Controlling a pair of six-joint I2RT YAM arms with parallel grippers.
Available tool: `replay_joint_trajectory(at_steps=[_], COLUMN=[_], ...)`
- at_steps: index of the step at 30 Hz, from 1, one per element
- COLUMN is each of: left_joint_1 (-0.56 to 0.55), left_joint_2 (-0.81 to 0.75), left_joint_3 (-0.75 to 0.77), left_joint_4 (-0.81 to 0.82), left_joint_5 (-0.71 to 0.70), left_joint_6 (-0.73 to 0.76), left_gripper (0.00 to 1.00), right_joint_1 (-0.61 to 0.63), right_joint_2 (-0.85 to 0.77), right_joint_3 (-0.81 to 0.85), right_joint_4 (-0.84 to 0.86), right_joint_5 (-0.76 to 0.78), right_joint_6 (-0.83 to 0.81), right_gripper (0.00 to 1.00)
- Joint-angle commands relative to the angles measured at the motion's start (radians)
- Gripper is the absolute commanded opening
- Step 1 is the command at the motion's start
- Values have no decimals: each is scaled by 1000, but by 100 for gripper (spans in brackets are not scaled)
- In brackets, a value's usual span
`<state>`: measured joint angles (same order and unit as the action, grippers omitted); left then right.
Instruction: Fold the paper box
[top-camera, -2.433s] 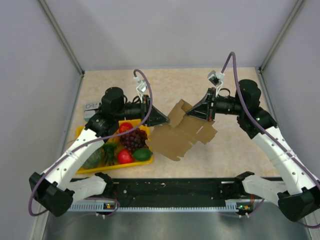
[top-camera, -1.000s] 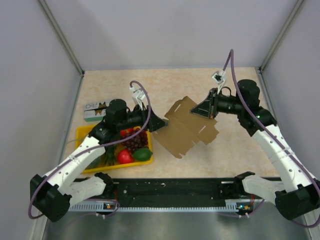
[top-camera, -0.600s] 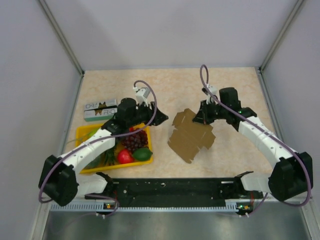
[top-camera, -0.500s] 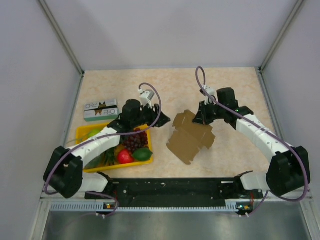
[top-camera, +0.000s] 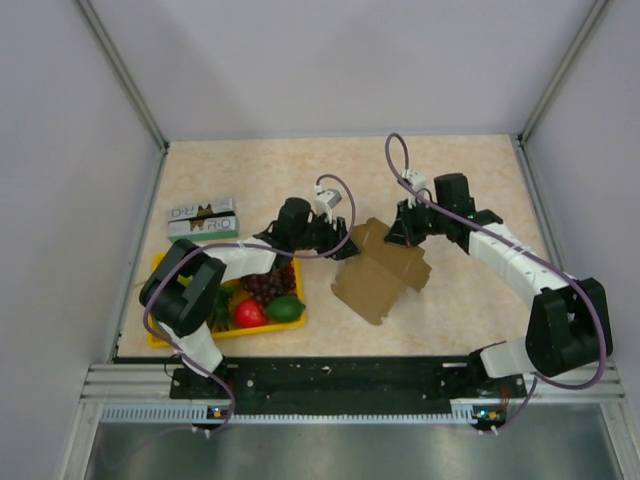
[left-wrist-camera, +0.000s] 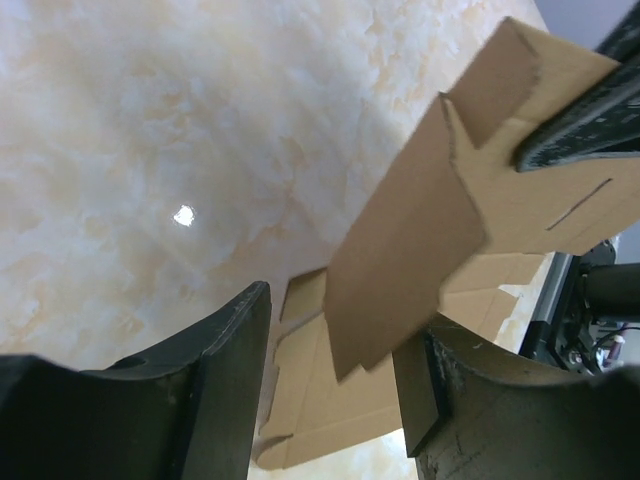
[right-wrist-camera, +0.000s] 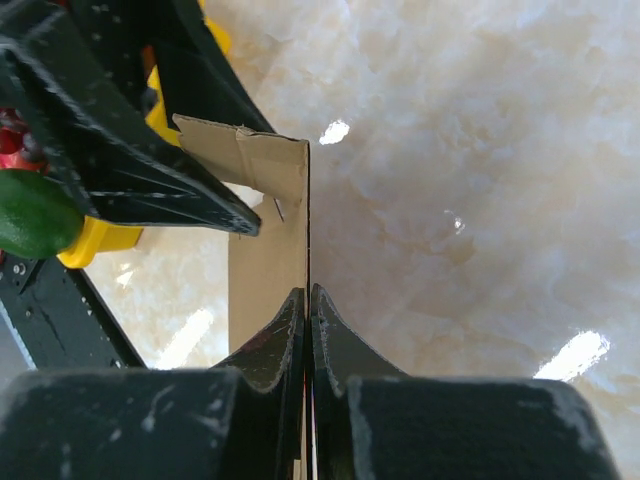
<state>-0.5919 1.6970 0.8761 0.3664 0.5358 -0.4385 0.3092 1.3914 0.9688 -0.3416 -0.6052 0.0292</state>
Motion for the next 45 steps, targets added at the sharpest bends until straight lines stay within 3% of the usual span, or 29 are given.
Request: replay_joint_trajectory(at_steps=[1, 5, 12, 22, 27, 34, 45], left_joint_1=[-3, -2, 0, 44, 66, 55, -31], left_joint_2=[47, 73, -14, -68, -123, -207, -284], left_joint_3=[69, 121, -18, -103, -143, -210, -210], left_joint_4=[72, -6, 147, 244, 246, 287, 151], left_joint_5=[70, 128, 121, 197, 185, 73, -221], left_joint_6=[66, 80, -3, -77, -75, -89, 20], left_gripper=[55, 49, 49, 50, 46, 38, 26], right_joint_1=[-4, -5, -24, -94, -117, -117, -117], right_joint_2=[-6, -11, 1, 24, 18, 28, 21], right_joint_3=[-4, -2, -16, -87, -88, -87, -104], right_joint_4=[67, 70, 147, 334, 345, 320, 384], right_joint_5=[-68, -48, -54, -359, -383, -343, -285], right_joint_6=[-25, -18, 115, 296, 321, 334, 440], right_gripper=[0, 0, 0, 0, 0, 0, 0])
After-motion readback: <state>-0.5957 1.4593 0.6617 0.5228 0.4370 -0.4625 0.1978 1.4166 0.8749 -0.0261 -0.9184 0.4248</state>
